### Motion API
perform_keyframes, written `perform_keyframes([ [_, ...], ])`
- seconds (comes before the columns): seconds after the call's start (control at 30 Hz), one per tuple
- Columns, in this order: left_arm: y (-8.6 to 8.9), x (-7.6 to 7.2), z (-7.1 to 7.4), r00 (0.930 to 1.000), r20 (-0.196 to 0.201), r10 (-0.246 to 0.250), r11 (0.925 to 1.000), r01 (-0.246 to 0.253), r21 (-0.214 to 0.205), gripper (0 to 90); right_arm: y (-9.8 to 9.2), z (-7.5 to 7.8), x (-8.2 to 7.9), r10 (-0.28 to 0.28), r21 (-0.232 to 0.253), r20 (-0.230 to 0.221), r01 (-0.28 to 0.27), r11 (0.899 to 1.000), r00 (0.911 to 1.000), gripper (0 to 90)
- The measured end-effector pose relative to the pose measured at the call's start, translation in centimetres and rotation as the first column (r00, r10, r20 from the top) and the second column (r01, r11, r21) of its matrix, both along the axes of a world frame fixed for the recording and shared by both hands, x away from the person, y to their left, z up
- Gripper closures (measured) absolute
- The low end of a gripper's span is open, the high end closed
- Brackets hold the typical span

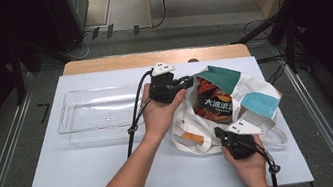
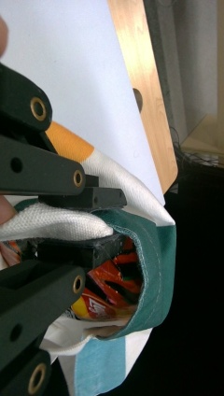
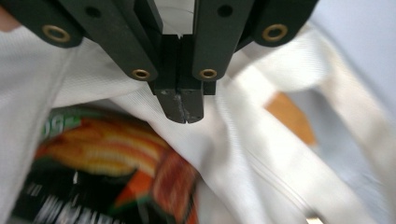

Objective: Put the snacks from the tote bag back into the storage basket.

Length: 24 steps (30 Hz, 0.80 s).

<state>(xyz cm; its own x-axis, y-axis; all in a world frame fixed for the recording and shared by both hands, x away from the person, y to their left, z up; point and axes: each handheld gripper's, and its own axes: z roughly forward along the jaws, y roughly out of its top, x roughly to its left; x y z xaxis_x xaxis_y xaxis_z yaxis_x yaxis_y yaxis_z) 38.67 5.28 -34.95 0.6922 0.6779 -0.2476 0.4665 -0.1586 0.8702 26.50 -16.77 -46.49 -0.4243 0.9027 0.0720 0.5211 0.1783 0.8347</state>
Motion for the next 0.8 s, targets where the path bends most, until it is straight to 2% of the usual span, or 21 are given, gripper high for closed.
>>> perform_keyframes([
  [0.03,0.0,-0.3,0.2,1.0000,0.006,-0.004,1.0000,0.004,0.002,79.6,-0.4,0.6,-0.5,0.007,0.029,0.045,-0.008,1.000,0.9990,84.0],
  [0.07,-0.1,-0.4,0.3,0.9999,0.009,-0.009,1.0000,0.009,0.005,79.6,-0.4,0.6,-0.5,0.007,0.029,0.045,-0.008,1.000,0.9990,84.0],
  [0.1,-0.1,-0.8,0.6,0.9997,0.021,-0.015,0.9998,0.015,0.012,79.6,-0.5,0.9,-0.7,0.009,0.046,0.070,-0.012,0.999,0.9975,79.4],
  [0.13,-0.1,-0.9,0.7,0.9996,0.022,-0.019,0.9998,0.019,0.011,79.8,-0.8,1.7,-1.1,0.004,0.089,0.115,-0.014,0.996,0.9933,78.7],
  [0.17,-0.1,-1.1,0.9,0.9994,0.021,-0.028,0.9996,0.027,0.005,80.0,-1.0,2.8,-1.4,-0.010,0.100,0.167,-0.007,0.995,0.9859,81.2],
  [0.2,-0.1,-1.3,1.1,0.9991,0.026,-0.033,0.9994,0.033,0.011,80.0,-1.0,2.8,-1.4,-0.010,0.100,0.167,-0.007,0.995,0.9859,81.2],
  [0.23,-0.1,-1.7,1.3,0.9987,0.035,-0.038,0.9992,0.037,0.012,80.0,-1.0,4.0,-1.7,-0.029,0.093,0.227,0.008,0.996,0.9735,86.9],
  [0.27,-0.1,-1.7,1.3,0.9987,0.035,-0.038,0.9992,0.037,0.012,79.9,-1.0,4.0,-1.7,-0.029,0.093,0.227,0.008,0.996,0.9735,86.9],
  [0.3,-0.2,-1.9,1.5,0.9985,0.037,-0.040,0.9991,0.040,0.012,79.8,-1.0,4.9,-1.7,-0.049,0.078,0.259,0.030,0.996,0.9647,89.4],
  [0.33,-0.2,-2.0,1.5,0.9983,0.041,-0.042,0.9990,0.042,0.016,79.8,-1.0,4.9,-1.7,-0.049,0.078,0.259,0.030,0.996,0.9647,89.4],
  [0.37,-0.2,-2.2,1.6,0.9982,0.046,-0.039,0.9992,0.038,0.013,78.8,-0.9,5.0,-1.2,-0.078,0.051,0.243,0.067,0.996,0.9669,90.0],
  [0.47,0.0,-2.4,2.0,0.9978,0.055,-0.038,0.9992,0.038,-0.014,76.1,-1.0,4.0,-0.2,-0.096,0.028,0.169,0.093,0.995,0.9810,90.0],
  [0.5,0.0,-2.4,2.0,0.9978,0.055,-0.038,0.9992,0.038,-0.014,76.0,-1.0,4.0,-0.2,-0.096,0.028,0.169,0.093,0.995,0.9810,90.0],
  [0.53,0.0,-2.3,2.1,0.9975,0.059,-0.038,0.9992,0.039,-0.011,76.0,-1.0,3.3,0.1,-0.094,0.016,0.134,0.093,0.996,0.9866,90.0],
  [0.57,0.1,-2.2,2.0,0.9978,0.055,-0.038,0.9993,0.038,-0.003,76.0,-1.0,1.7,0.5,-0.071,-0.020,0.042,0.071,0.997,0.9966,90.0],
  [0.6,0.1,-2.2,2.0,0.9978,0.055,-0.038,0.9993,0.038,-0.003,76.0,-1.0,1.7,0.5,-0.071,-0.020,0.042,0.071,0.997,0.9966,90.0],
  [0.67,0.1,-2.2,1.9,0.9982,0.047,-0.038,0.9992,0.039,-0.007,75.7,-1.2,0.7,0.5,-0.045,-0.036,-0.020,0.044,0.998,0.9988,90.0],
  [0.7,0.1,-2.2,1.8,0.9980,0.049,-0.040,0.9991,0.041,-0.014,75.5,-1.5,0.8,0.3,-0.043,-0.022,-0.005,0.043,0.999,0.9991,90.0],
  [0.73,0.1,-2.3,1.8,0.9979,0.050,-0.042,0.9989,0.043,-0.019,75.0,-2.2,1.7,-0.6,-0.035,0.046,0.053,0.033,0.998,0.9980,83.7],
  [0.8,0.1,-2.4,1.8,0.9975,0.054,-0.045,0.9988,0.046,-0.018,74.4,-2.9,2.7,-1.6,-0.067,0.079,0.118,0.058,0.995,0.9907,79.7],
])
